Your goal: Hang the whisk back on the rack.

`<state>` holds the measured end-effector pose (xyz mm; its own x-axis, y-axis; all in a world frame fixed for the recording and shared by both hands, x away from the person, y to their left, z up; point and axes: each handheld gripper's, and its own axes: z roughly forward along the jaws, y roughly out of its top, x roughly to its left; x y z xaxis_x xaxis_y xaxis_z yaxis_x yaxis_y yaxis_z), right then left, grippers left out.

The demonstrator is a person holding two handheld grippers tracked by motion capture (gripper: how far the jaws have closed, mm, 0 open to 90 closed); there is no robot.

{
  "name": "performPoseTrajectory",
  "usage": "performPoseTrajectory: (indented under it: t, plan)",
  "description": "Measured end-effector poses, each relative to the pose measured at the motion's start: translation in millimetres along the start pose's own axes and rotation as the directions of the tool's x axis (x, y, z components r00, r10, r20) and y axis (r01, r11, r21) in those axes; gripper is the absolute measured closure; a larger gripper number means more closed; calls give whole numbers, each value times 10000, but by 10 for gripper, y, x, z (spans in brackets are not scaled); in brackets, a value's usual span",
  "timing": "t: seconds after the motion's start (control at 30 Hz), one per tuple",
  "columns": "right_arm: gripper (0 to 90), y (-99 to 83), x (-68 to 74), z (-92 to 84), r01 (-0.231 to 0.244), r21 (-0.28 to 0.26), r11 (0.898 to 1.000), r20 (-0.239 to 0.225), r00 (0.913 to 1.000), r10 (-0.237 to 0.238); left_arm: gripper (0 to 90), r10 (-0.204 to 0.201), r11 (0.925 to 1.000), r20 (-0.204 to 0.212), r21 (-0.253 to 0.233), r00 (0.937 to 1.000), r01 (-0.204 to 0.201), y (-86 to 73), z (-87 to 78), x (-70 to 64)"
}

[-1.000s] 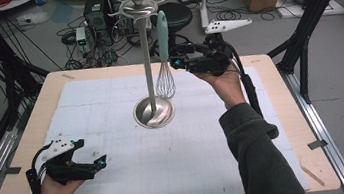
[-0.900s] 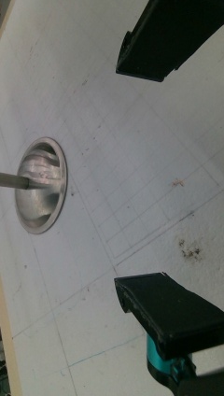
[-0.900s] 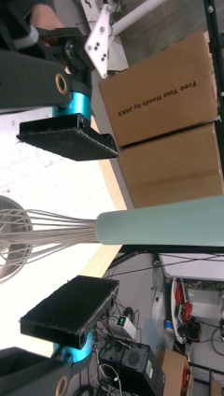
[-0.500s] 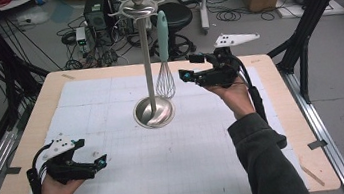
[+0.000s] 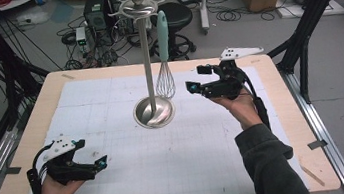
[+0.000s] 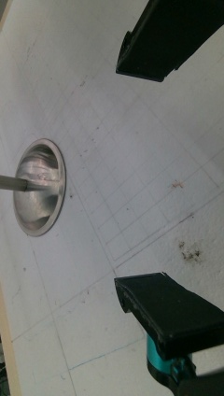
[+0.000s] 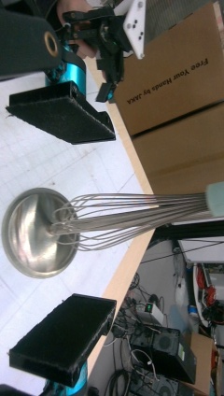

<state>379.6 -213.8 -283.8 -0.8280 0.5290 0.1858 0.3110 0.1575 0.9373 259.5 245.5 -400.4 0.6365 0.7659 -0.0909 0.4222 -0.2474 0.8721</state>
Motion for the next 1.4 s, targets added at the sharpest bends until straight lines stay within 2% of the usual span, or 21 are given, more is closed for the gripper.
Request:
performPoseTrajectory:
  t: [0.2, 0.6, 0.7, 0.97, 1.4]
  plan:
    - [111, -127, -17, -71, -127, 156, 9998, 199, 9997, 124, 17, -7, 10000, 4, 6, 10000, 7, 1, 2, -3]
    - [85, -334, -5, -150, -21, 359, 9994, 370, 9993, 7, 17, 2, 10000, 41, 20, 10000, -3, 5, 11, -8]
    - [4, -393, -5, -158, 7, 429, 9991, 545, 9985, -30, 17, 19, 10000, 44, 42, 10000, -19, 6, 12, -8]
    - [4, -546, 0, -202, 122, 728, 9973, 680, 9975, -171, 17, 24, 10000, 35, 46, 10000, -24, 7, 16, -8]
    - [5, -712, 26, -214, 123, 946, 9954, 651, 9977, -185, 17, 8, 10000, 71, 26, 10000, -8, 9, 17, -13]
